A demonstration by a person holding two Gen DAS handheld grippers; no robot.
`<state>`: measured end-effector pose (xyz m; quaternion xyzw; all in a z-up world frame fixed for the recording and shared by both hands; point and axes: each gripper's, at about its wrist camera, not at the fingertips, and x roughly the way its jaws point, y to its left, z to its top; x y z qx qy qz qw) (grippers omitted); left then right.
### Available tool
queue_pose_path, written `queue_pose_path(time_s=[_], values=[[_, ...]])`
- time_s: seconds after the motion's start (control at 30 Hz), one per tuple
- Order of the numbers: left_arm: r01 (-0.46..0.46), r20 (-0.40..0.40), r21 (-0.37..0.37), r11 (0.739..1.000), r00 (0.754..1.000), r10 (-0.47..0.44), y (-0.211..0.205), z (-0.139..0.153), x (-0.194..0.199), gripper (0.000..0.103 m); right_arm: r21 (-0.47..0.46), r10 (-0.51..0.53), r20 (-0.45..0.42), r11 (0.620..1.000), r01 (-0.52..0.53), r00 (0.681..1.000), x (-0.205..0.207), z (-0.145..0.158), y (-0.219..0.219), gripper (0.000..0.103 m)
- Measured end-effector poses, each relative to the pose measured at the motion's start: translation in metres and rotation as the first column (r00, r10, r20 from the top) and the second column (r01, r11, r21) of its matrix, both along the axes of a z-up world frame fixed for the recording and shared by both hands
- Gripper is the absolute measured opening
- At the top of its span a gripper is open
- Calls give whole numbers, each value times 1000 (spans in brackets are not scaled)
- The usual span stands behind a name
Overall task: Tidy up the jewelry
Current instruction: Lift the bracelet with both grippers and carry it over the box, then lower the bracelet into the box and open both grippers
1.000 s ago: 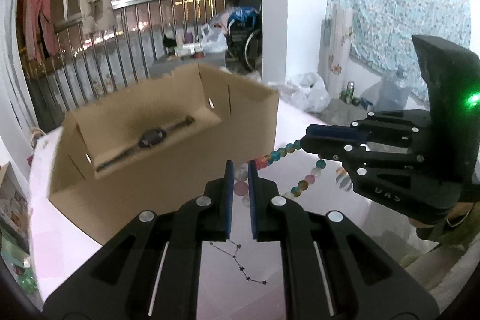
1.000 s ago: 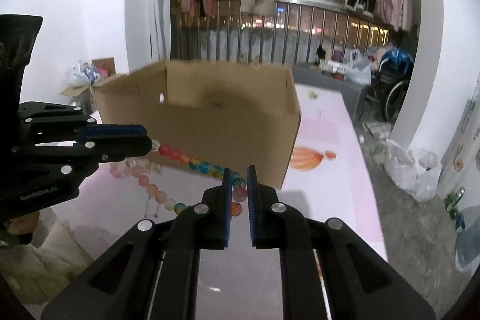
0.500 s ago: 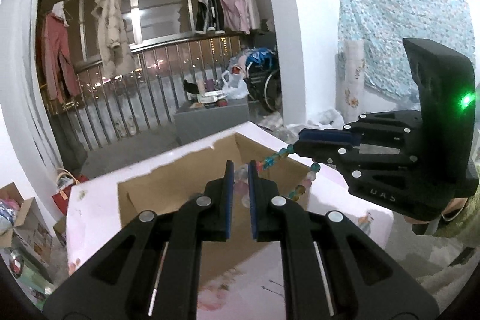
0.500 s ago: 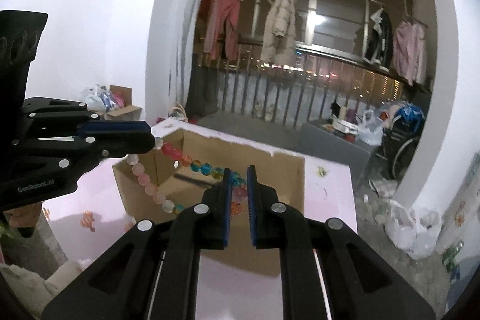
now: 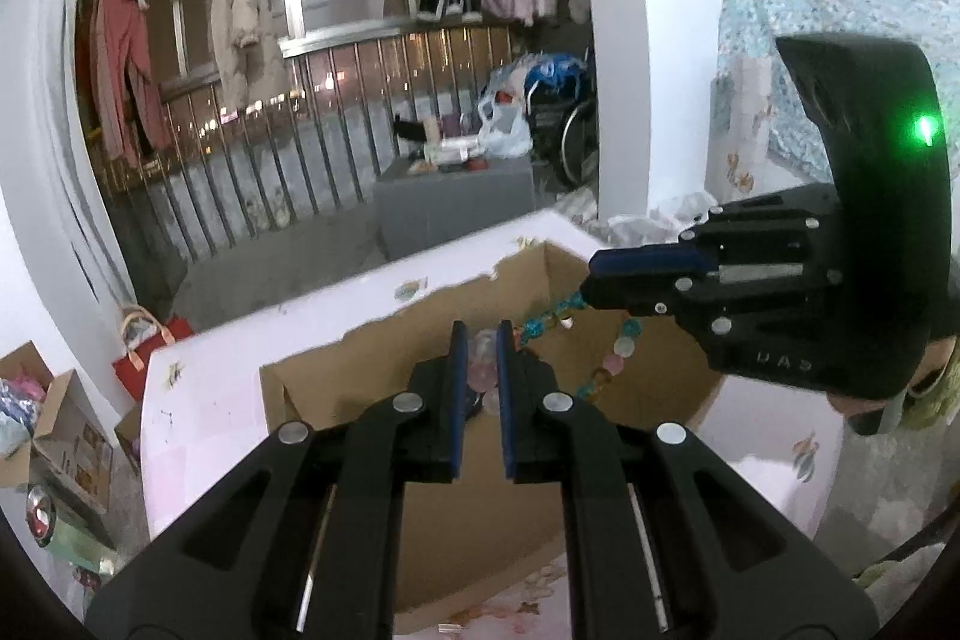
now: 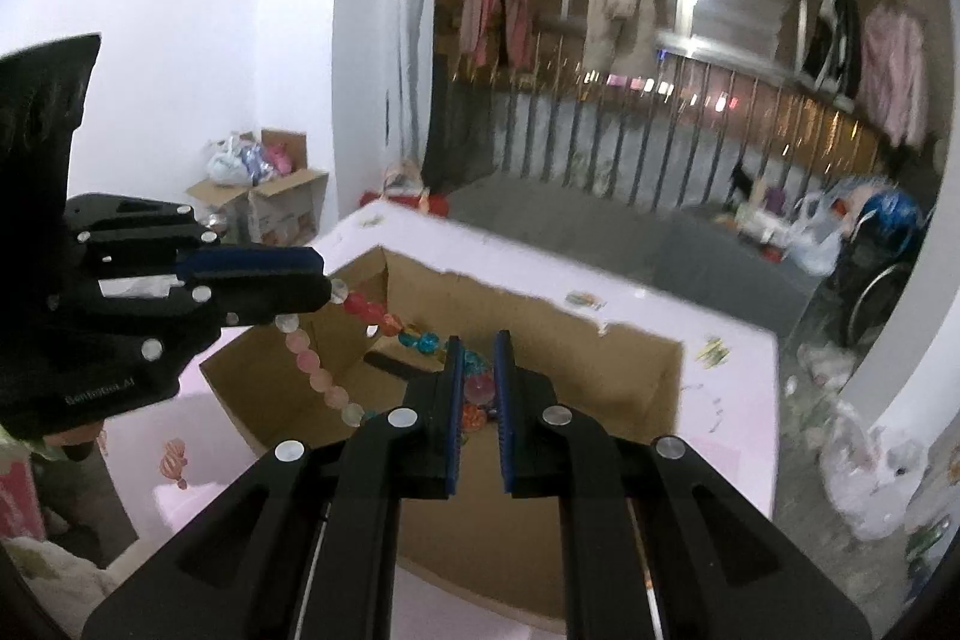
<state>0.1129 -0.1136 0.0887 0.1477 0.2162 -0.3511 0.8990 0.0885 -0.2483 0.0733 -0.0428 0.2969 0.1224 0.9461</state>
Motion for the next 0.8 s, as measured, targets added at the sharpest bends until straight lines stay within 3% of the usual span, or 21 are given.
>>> queue_pose_path(time_s=[0.17, 0.27, 0.5, 0.6, 0.8], values=[[-35, -87, 68, 997, 995, 41, 3, -22, 33, 8, 89, 40, -183, 996, -24, 982, 43, -22, -4, 10], [-55, -115, 119, 991, 991, 69, 6, -34, 47, 8, 152, 76, -298, 988, -31, 951, 67, -36, -2, 10], [-86, -163, 213, 973, 979, 122, 12, -57, 71, 9, 236, 133, -539, 972, -3, 832, 103, -81, 16, 10], [-94, -165, 224, 970, 977, 133, 15, -59, 77, 9, 283, 146, -593, 959, 35, 792, 112, -94, 20, 10], [-121, -168, 193, 974, 974, 154, 24, -53, 77, 14, 307, 142, -585, 950, 56, 799, 106, -98, 18, 11]])
